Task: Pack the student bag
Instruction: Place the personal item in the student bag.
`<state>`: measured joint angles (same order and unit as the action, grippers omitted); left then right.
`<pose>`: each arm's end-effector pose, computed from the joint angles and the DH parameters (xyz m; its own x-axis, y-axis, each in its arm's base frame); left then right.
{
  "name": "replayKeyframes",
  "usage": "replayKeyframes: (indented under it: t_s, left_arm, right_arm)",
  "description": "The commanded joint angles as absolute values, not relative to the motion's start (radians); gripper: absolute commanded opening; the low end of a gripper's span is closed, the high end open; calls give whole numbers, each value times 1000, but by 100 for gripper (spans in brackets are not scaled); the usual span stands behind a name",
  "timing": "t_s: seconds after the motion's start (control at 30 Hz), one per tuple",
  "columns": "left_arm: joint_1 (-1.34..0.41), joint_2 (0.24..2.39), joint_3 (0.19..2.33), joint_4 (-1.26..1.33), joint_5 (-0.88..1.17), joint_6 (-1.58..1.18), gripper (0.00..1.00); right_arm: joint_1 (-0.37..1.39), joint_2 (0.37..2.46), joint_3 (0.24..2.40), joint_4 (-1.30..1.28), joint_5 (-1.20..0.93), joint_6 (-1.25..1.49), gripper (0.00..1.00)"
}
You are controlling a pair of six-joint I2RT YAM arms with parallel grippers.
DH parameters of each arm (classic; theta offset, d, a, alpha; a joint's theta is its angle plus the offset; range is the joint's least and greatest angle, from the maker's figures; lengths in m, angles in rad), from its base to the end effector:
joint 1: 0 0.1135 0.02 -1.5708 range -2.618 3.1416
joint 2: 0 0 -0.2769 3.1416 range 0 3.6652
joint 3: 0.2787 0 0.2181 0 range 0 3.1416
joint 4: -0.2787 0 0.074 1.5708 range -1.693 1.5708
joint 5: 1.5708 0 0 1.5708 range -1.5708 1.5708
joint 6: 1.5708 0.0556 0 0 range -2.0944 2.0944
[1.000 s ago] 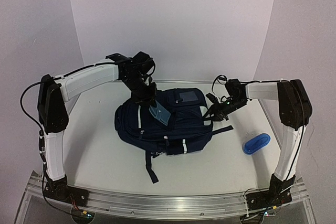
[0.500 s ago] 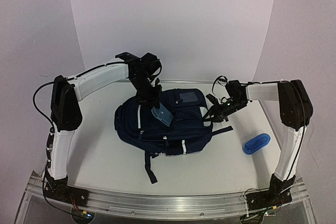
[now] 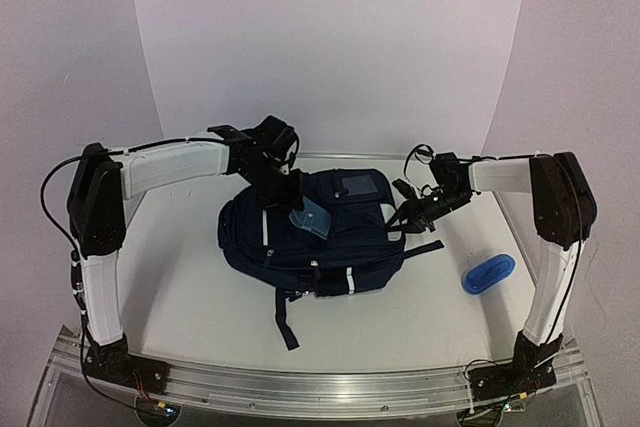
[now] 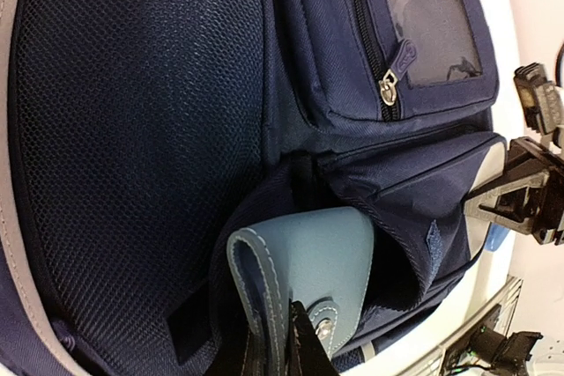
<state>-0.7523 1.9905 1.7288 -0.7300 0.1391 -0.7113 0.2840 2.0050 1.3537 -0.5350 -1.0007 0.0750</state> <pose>0.3025 -0.2937 0.2621 -0.9408 -0.0049 -0.3388 0.1557 0.8818 -0.4452 0.3504 0.1510 0.1889 -0.9214 -0.2268 -0.3156 -0.3864 0.4479 0.8063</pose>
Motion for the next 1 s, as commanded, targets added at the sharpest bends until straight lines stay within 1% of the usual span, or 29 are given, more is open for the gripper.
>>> replayKeyframes:
  t_s: [0.0, 0.17, 0.33, 0.47, 0.57, 0.73, 0.8, 0.83, 0.97]
  left_arm:
    - [-767, 1980, 1627, -482, 20, -728, 0]
    - [-812, 1969, 1615, -464, 64, -667, 0]
    - [-875, 1987, 1664, -592, -198, -570, 0]
    - [-887, 2013, 1738, -631, -382, -404, 0]
    - [-887, 2044, 1790, -622, -416, -277, 0]
    - [-887, 2059, 1805, -611, -457, -228, 0]
    - [-886, 2048, 1795, -604, -438, -241, 0]
    - [-886, 2044, 1793, -602, -386, -256, 0]
    - [-887, 2054, 1797, -586, -68, -442, 0]
  right_arm:
    - [335, 1991, 1323, -630, -1089, 51, 0]
    - [337, 1990, 1316, -629, -1113, 61, 0]
    - [344, 1994, 1311, -634, -1145, 41, 0]
    - [344, 1994, 1303, -666, -1150, 7, 0]
    - [344, 1997, 1304, -697, -1147, -40, 0]
    - [343, 1999, 1317, -736, -1148, -80, 0]
    - [343, 1996, 1318, -751, -1145, -90, 0]
    - [344, 1993, 1318, -753, -1147, -88, 0]
    - [345, 1991, 1336, -745, -1140, -60, 0]
